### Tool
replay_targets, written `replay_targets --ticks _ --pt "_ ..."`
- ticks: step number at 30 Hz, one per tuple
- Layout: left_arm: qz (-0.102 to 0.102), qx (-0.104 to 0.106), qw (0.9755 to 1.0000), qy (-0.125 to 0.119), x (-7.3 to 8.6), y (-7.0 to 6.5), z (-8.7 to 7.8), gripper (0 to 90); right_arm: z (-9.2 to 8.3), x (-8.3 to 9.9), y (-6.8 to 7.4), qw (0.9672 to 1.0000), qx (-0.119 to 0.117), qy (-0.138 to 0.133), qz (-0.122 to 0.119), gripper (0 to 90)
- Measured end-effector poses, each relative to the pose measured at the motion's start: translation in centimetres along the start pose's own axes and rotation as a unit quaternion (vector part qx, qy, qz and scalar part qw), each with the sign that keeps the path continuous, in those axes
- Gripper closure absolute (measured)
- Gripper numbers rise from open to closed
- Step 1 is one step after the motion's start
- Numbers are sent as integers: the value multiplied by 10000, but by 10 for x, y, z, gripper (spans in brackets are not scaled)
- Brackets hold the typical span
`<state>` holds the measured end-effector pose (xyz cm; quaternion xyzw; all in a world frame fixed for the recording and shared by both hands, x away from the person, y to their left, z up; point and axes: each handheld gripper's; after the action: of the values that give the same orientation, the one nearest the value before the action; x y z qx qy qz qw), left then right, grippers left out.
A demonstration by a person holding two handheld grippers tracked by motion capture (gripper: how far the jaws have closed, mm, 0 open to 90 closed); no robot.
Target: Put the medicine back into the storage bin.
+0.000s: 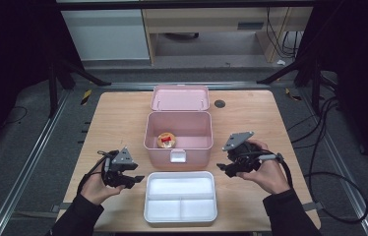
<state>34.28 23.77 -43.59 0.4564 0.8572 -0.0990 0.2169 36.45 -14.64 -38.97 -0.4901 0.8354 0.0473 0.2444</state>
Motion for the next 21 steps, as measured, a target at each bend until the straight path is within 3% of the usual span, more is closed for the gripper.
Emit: replay_targets --ticks 10,14,21 --pt "352 126 9991 188 -7 -14 3 567 19 6 17 9997 -191 108 -74 440" --pt "608 217 9974 305 -11 -21 5 576 25 7 25 9991 -273 253 -200 482" --pt "881 395 9939 533 -15 -32 12 592 39 9 39 9967 -450 507 -438 554"
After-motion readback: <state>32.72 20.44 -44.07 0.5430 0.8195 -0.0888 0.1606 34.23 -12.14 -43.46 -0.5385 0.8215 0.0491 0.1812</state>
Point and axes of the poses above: each handheld gripper's, and its own axes: z roughly forward along the jaws, x roughly out of its underside, y roughly to its left, and after that the axes turned 10 degrees about y, right-handed
